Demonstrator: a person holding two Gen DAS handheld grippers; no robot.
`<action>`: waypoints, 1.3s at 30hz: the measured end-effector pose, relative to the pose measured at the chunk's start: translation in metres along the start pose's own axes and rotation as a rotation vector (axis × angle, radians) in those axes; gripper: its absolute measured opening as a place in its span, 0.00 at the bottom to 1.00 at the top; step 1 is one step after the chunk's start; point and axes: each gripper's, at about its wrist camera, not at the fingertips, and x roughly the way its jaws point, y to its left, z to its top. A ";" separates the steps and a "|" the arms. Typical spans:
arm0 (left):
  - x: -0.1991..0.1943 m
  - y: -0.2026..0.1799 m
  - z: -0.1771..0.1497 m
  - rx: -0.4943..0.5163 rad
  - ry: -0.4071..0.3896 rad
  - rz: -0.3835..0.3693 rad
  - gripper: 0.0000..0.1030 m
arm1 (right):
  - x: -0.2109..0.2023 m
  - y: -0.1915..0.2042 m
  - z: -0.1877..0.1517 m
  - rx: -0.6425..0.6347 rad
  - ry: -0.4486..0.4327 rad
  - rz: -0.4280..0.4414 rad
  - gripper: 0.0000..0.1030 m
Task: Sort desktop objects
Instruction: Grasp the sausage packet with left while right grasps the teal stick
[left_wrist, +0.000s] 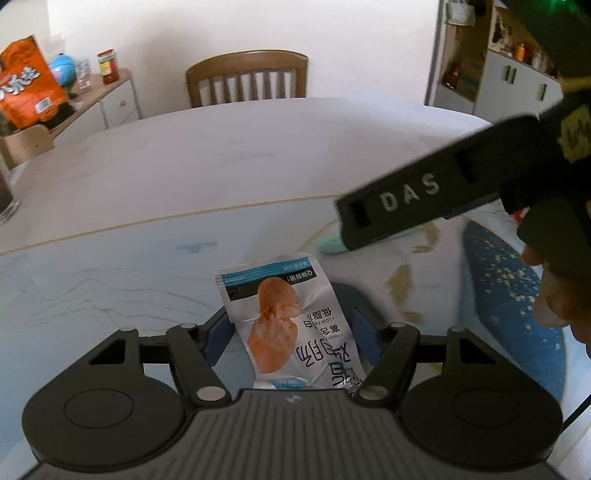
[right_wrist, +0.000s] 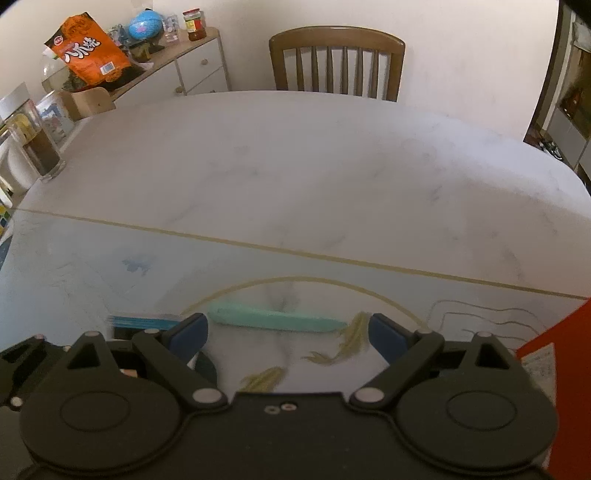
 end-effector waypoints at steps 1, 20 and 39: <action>0.000 0.004 -0.001 -0.005 -0.002 0.005 0.67 | 0.004 0.001 0.000 0.002 0.004 -0.001 0.92; 0.000 0.020 -0.004 0.010 -0.023 -0.007 0.67 | 0.029 0.023 -0.001 -0.023 -0.001 -0.084 0.95; -0.005 0.031 0.000 -0.043 0.001 -0.025 0.65 | 0.010 0.011 -0.003 -0.019 -0.004 -0.070 0.94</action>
